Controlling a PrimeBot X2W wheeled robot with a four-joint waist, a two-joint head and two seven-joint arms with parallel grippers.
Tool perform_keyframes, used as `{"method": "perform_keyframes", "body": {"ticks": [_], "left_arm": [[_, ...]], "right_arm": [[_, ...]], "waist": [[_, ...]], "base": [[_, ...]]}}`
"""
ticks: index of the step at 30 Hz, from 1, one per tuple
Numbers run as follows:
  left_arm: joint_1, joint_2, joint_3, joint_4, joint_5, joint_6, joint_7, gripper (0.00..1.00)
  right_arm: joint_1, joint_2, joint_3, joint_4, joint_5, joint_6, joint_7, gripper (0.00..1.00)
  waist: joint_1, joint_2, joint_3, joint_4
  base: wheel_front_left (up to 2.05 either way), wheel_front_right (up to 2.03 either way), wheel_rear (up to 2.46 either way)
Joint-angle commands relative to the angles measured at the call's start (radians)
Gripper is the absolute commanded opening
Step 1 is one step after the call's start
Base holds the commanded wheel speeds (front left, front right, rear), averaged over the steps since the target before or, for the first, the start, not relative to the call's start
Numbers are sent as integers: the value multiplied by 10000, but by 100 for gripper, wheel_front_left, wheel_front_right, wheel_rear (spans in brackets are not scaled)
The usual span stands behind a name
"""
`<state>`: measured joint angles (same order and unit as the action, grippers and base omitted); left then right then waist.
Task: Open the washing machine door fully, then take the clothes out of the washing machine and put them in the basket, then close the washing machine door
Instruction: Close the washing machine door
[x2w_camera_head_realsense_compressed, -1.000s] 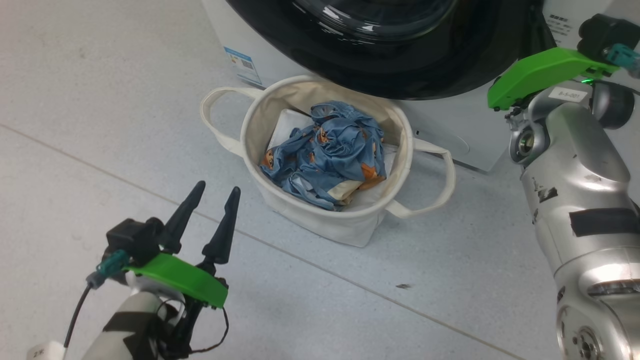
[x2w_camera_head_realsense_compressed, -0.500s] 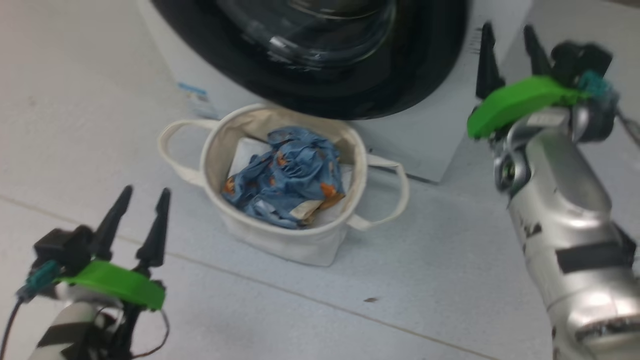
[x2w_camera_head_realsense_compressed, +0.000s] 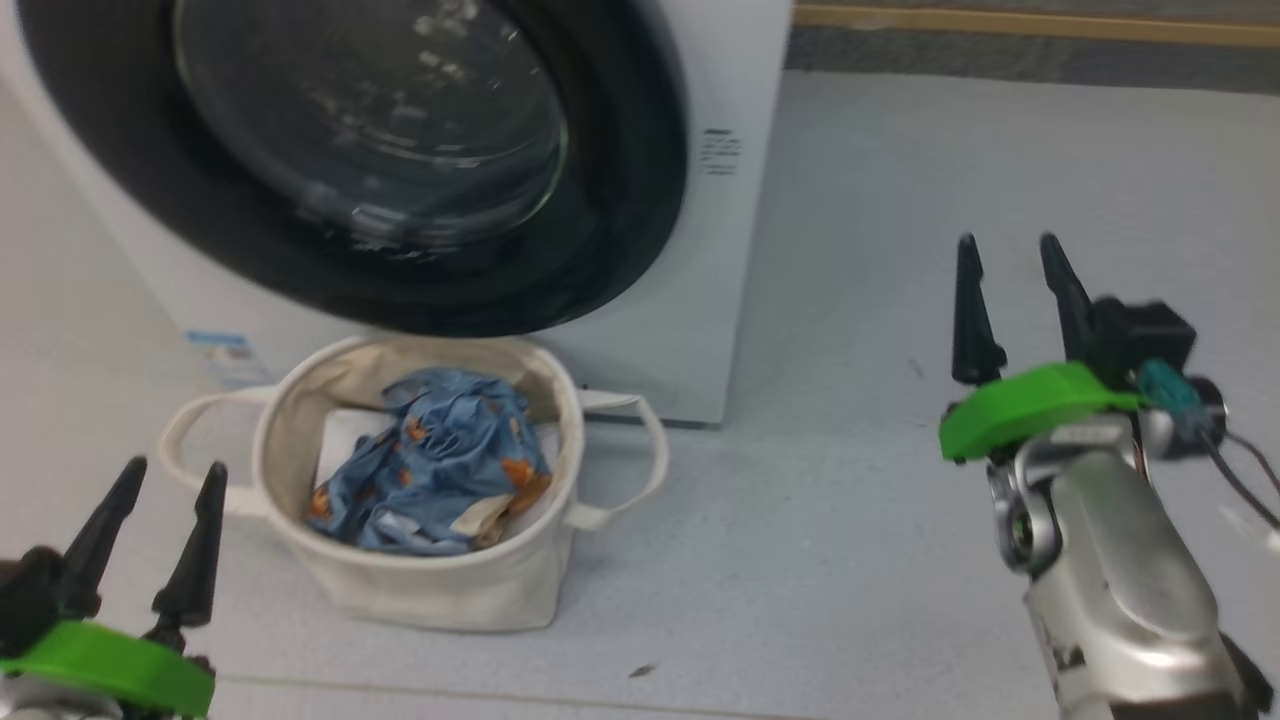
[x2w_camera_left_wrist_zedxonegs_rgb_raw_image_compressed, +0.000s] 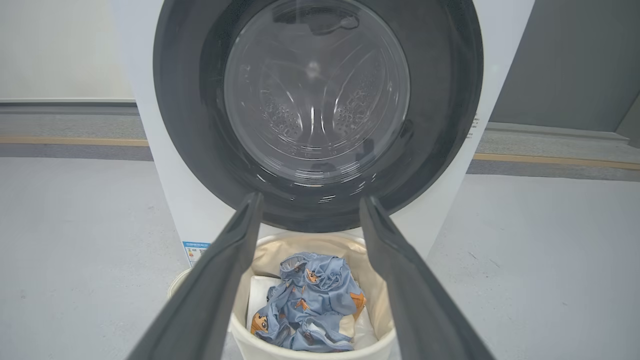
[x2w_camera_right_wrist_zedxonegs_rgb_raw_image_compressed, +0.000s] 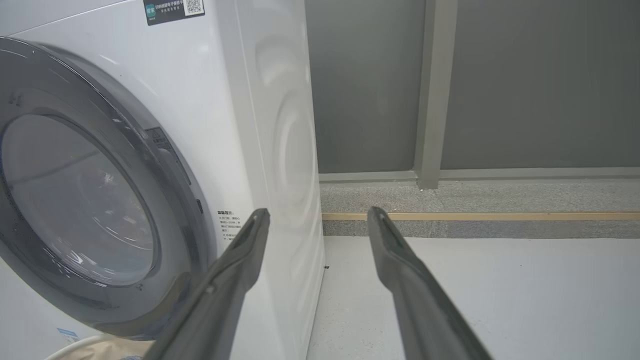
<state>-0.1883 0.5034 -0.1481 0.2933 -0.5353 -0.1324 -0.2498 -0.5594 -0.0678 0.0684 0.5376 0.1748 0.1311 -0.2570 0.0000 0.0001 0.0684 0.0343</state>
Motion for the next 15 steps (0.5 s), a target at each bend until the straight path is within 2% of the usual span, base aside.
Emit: {"method": "perform_keyframes", "body": {"ticks": [1, 8, 15], "left_arm": [[-169, 632, 568, -402, -81, 17, -120, 100], [409, 706, 1106, -602, -322, 17, -120, 100], [708, 849, 1543, -252, -766, 17, -120, 100]], "right_arm": [[105, 176, 57, -593, -70, -4, -47, 100], [1521, 147, -319, -1657, -27, -4, -47, 100], [2401, 101, -268, -2120, 15, -4, -47, 100]], "waist": [[0, -1, -471, -669], [0, -1, -661, -1241], [0, -1, -888, -1566]], "base": [[0, 0, 0], [0, 0, 0], [0, 0, 0]]}}
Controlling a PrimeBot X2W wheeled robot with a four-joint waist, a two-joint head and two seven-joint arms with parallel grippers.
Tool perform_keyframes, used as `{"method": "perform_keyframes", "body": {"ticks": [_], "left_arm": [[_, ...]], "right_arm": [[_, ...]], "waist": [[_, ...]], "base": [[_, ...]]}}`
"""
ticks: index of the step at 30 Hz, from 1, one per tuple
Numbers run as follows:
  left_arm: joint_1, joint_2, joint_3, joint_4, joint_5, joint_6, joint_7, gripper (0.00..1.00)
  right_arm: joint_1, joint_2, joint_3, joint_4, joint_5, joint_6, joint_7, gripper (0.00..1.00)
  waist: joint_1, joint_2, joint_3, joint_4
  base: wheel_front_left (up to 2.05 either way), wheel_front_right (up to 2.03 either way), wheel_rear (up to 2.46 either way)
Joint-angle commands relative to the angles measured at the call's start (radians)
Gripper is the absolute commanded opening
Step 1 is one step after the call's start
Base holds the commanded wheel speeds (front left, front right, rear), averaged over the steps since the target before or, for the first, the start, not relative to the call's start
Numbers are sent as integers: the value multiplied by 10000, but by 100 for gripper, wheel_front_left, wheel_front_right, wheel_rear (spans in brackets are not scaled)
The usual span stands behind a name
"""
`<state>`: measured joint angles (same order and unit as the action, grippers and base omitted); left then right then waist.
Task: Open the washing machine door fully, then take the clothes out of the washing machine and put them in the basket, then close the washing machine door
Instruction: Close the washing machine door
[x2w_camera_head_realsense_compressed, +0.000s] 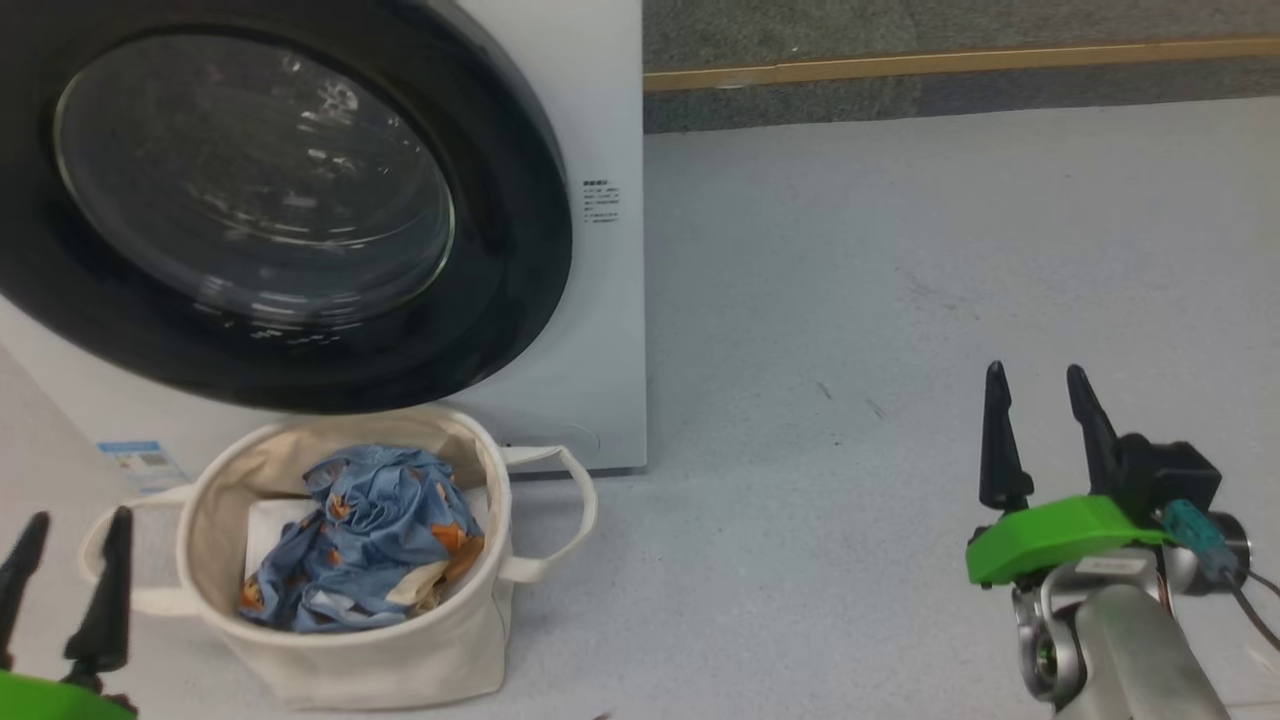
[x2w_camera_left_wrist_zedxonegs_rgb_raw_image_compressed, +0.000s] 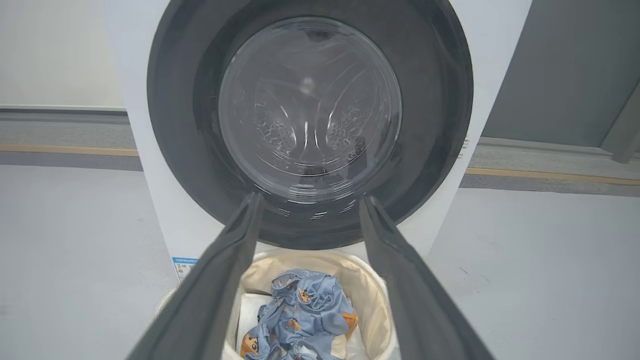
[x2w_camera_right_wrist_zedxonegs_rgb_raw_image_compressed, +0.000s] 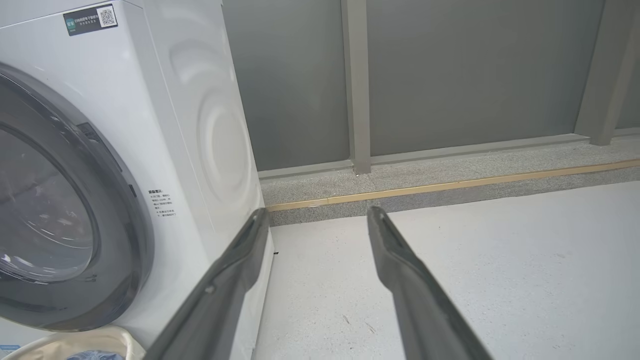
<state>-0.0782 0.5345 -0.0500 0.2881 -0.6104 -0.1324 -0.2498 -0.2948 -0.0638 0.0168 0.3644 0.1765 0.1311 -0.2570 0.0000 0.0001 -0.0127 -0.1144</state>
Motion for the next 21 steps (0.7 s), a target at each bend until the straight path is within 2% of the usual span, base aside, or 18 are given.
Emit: {"method": "perform_keyframes", "body": {"ticks": [1, 5, 13, 21], "left_arm": [[-366, 565, 672, -149, 8, 17, -120, 100], [-211, 600, 797, 47, -206, 17, -120, 100], [-452, 693, 108, 425, -304, 17, -120, 100], [-639, 771, -125, 476, -244, 17, -120, 100]], "right_arm": [[-166, 51, 253, -431, 21, -4, -47, 100], [23, 34, 377, -581, 126, -4, -47, 100], [550, -148, 460, -750, 273, -4, -47, 100], [657, -111, 390, -835, 255, -4, -47, 100]], "waist": [[0, -1, -110, -128], [0, -1, -163, -215], [0, -1, -301, 256], [0, -1, -322, 317]], "base": [[0, 0, 0], [0, 0, 0], [0, 0, 0], [0, 0, 0]]}}
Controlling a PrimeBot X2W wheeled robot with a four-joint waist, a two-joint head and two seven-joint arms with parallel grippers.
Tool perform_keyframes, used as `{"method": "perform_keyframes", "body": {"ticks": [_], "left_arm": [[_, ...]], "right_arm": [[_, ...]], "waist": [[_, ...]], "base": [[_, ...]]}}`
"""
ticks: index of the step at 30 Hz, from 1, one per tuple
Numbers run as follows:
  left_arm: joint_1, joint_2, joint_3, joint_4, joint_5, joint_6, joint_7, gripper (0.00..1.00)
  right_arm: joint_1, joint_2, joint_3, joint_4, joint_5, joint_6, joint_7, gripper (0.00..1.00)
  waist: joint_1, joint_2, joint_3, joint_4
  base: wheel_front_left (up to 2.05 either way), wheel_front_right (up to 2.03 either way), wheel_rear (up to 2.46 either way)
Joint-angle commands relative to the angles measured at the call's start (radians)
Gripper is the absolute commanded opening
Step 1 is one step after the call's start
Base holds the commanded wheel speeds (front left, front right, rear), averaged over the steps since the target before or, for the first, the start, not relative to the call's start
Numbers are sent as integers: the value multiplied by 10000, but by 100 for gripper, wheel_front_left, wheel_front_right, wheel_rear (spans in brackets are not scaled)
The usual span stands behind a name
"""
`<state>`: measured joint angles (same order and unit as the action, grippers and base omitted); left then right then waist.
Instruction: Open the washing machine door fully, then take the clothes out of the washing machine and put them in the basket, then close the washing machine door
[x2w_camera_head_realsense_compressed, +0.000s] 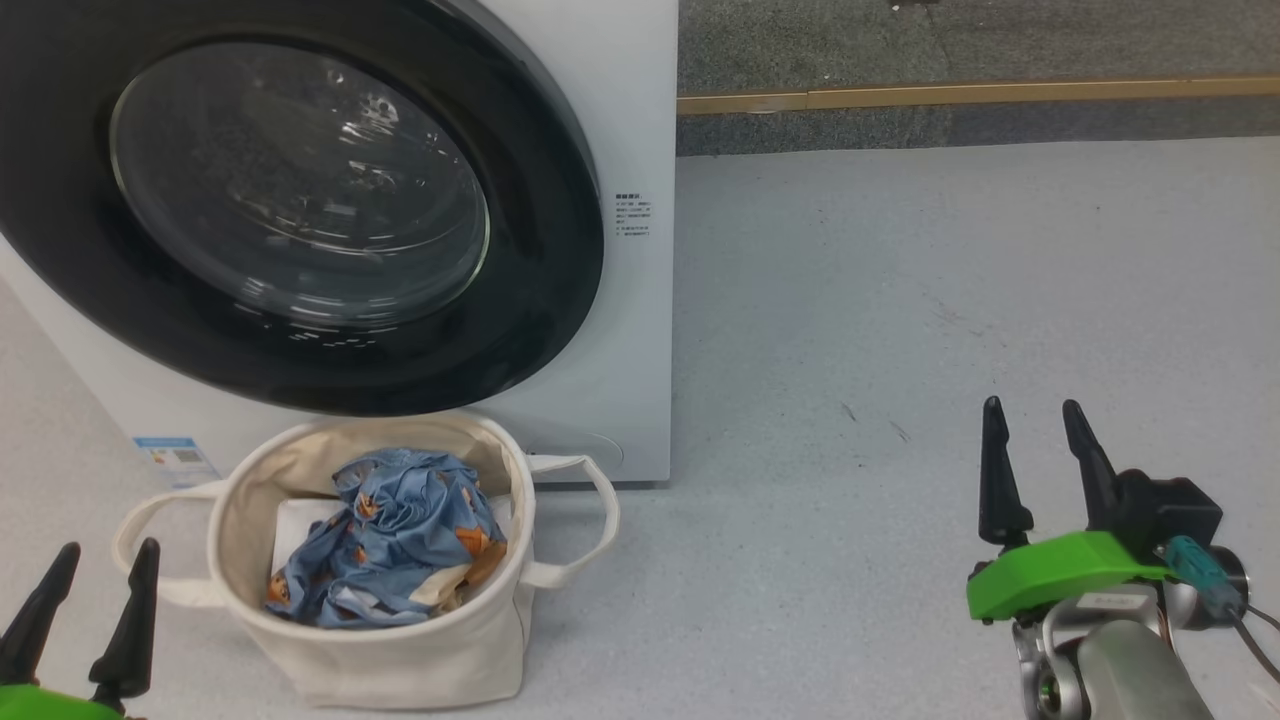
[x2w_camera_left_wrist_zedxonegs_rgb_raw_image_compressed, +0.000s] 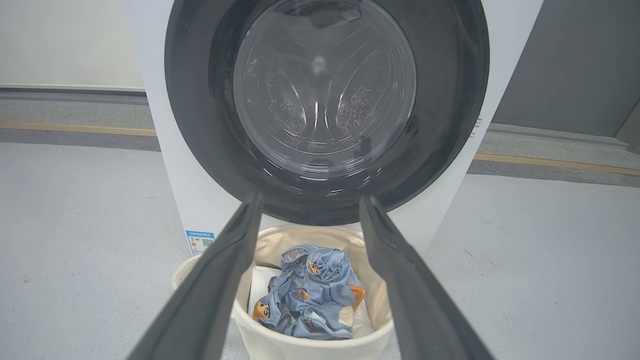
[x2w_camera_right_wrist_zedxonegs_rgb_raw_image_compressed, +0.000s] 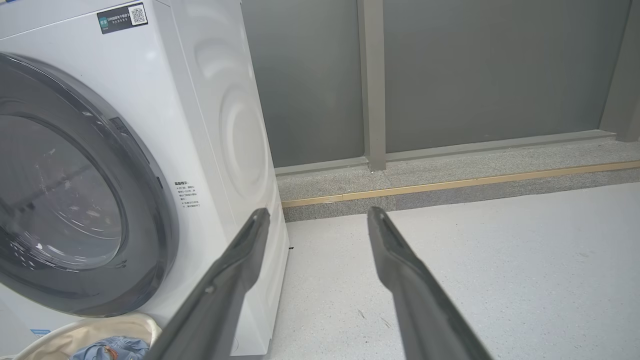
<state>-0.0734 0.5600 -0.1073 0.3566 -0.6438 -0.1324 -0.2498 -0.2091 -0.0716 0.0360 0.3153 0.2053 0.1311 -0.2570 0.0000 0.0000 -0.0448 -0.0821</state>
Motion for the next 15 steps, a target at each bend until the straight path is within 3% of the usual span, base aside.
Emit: {"method": "perform_keyframes", "body": {"ticks": [1, 15], "left_arm": [[-707, 518, 424, -207, 81, 17, -120, 100], [-978, 443, 288, -191, 417, 17, -120, 100]], "right_arm": [[-203, -25, 203, -344, -26, -4, -47, 100], [-336, 33, 197, -170, -1, -4, -47, 100]], "waist": [[0, 0, -2, -11], [0, 0, 91, -22]], "base": [[0, 0, 0], [0, 0, 0]]}}
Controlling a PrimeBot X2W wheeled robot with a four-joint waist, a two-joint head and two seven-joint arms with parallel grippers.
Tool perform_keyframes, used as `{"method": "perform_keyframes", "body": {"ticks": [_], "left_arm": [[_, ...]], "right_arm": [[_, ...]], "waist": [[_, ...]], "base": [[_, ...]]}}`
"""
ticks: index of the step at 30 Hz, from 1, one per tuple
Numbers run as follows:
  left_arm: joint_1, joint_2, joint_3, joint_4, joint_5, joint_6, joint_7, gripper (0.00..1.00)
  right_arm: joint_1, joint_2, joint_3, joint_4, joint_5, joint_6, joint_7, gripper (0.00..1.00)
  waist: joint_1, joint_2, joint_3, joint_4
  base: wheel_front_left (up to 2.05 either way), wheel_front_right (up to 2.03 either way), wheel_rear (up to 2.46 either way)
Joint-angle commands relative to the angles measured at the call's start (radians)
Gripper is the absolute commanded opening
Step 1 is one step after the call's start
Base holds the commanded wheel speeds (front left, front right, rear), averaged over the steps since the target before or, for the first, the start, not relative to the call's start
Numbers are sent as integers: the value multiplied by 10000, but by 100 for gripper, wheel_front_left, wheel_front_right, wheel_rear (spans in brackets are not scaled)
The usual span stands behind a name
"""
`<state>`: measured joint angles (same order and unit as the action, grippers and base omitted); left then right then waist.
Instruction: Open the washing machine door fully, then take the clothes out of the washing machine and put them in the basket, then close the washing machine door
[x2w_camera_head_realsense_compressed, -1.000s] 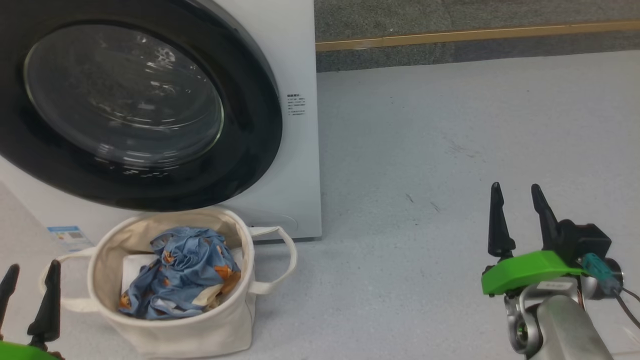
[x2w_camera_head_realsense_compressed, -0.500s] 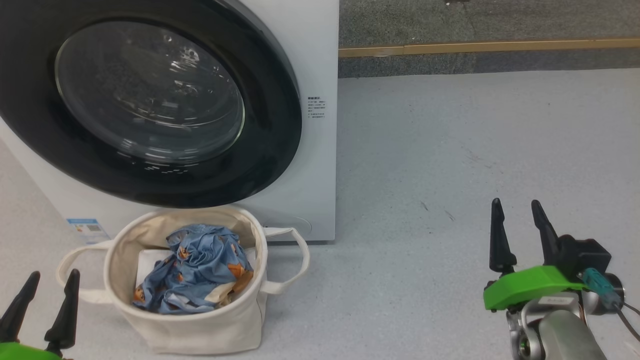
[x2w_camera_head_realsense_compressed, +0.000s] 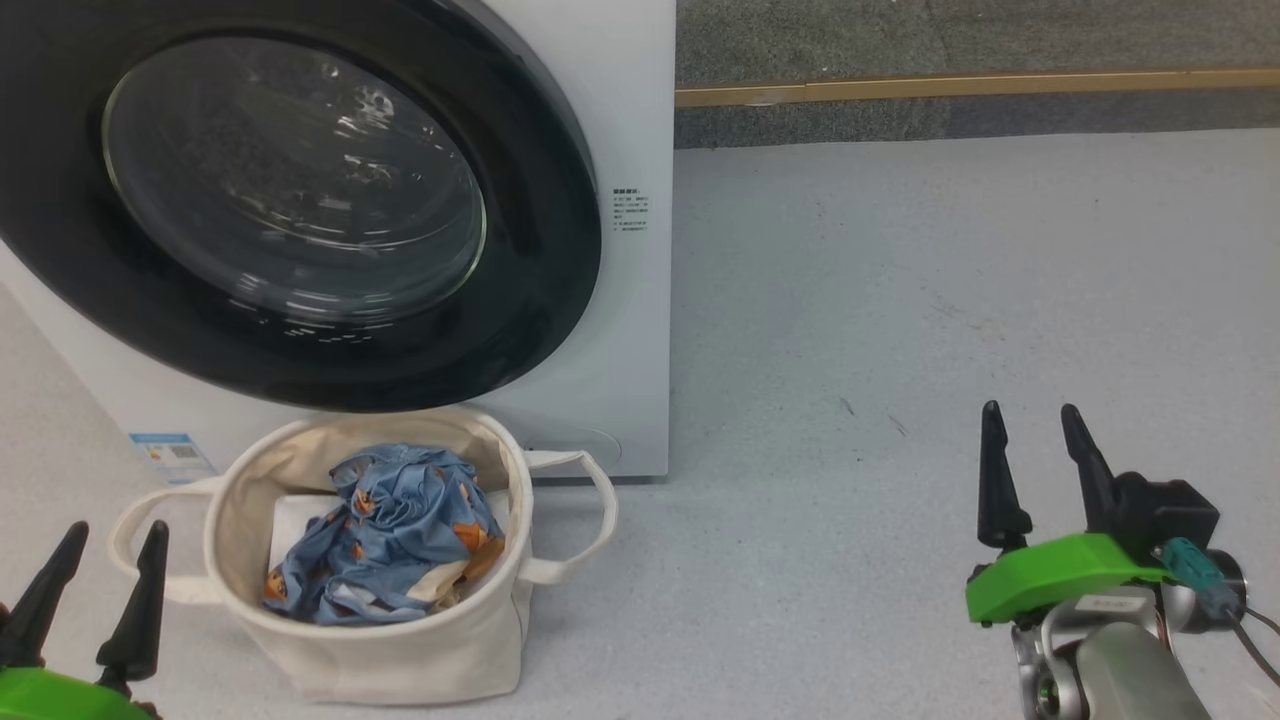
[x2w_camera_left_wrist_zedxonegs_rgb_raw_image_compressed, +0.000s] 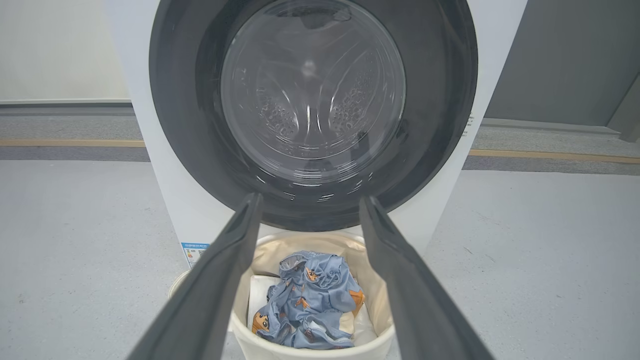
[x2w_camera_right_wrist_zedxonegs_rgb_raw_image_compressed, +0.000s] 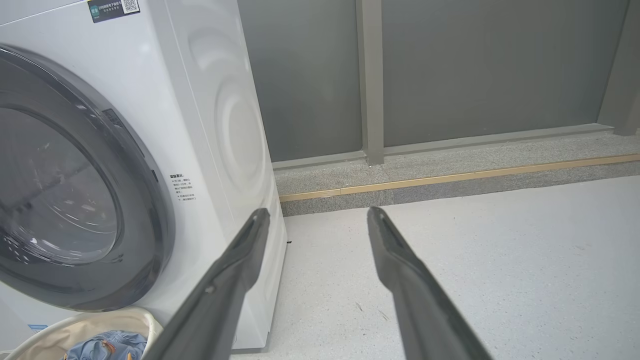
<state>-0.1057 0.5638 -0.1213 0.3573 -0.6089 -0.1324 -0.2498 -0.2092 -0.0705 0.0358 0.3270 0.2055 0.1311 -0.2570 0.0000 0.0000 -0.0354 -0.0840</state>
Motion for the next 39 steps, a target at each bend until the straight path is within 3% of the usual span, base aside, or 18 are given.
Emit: {"method": "perform_keyframes", "body": {"ticks": [1, 39], "left_arm": [[-655, 404, 428, -199, 68, 17, -120, 100], [-725, 516, 135, -98, -22, 17, -120, 100]], "right_arm": [[-335, 21, 199, -286, -3, -4, -47, 100], [-267, 37, 116, -211, -42, -4, -47, 100]], "waist": [[0, 0, -3, -3], [0, 0, -22, -44]], "base": [[0, 0, 0], [0, 0, 0]]}}
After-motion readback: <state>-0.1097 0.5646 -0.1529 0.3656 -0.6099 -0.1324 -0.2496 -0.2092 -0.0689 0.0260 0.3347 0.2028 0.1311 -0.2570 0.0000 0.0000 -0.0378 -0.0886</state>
